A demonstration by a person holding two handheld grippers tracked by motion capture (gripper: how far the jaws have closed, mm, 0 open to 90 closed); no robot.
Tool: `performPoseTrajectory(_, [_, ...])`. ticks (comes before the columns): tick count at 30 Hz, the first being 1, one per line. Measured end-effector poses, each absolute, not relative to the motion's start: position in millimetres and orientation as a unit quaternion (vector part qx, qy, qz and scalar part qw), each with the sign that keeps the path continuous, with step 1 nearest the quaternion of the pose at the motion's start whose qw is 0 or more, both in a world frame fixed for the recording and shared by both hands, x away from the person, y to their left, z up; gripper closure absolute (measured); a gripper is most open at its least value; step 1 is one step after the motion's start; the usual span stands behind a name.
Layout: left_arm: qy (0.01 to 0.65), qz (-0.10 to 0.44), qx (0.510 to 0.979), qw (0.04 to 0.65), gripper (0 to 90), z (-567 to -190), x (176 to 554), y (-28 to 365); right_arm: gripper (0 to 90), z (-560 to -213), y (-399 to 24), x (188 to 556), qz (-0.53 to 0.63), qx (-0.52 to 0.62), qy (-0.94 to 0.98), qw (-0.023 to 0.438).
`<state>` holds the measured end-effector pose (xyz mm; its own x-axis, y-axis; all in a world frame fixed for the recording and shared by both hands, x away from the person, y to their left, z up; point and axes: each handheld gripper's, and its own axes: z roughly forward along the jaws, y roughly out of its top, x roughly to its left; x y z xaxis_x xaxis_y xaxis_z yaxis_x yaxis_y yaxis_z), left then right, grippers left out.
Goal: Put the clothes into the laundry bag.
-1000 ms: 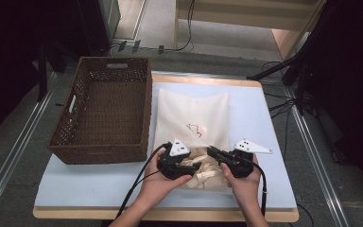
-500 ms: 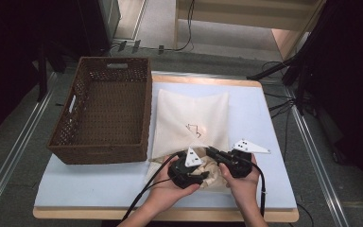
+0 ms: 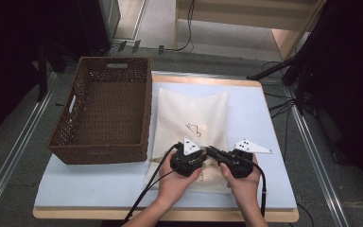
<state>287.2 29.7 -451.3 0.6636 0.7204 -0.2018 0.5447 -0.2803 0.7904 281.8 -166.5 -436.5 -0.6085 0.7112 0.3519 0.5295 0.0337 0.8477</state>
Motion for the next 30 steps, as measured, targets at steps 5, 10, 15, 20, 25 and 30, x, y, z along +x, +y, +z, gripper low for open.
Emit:
performPoseTrajectory(5, [0.375,0.088,0.789,0.479,46.5,-429.9,270.6,54.0,88.2,-439.4,-169.1,284.2,0.539,0.440,0.713,0.083])
performPoseTrajectory(10, [0.358,0.065,0.803,0.473,47.1,-433.9,252.6,62.9,88.3,-440.2,-167.6,284.6,0.537,0.442,0.714,0.082])
performPoseTrajectory(15, [0.361,0.064,0.834,0.412,42.5,-456.2,256.5,42.7,88.3,-440.1,-164.8,284.7,0.537,0.440,0.715,0.082])
performPoseTrajectory(20, [0.343,0.127,0.856,0.366,56.5,-459.0,260.3,21.0,88.3,-439.1,-163.6,283.5,0.537,0.439,0.716,0.084])
performPoseTrajectory(25, [0.367,0.156,0.829,0.393,78.1,-453.0,266.0,18.9,88.3,-435.0,-164.3,281.7,0.544,0.435,0.713,0.084])
performPoseTrajectory(30, [0.427,0.200,0.785,0.401,78.3,-452.0,288.8,24.1,88.4,-426.1,-169.5,279.2,0.556,0.431,0.705,0.088])
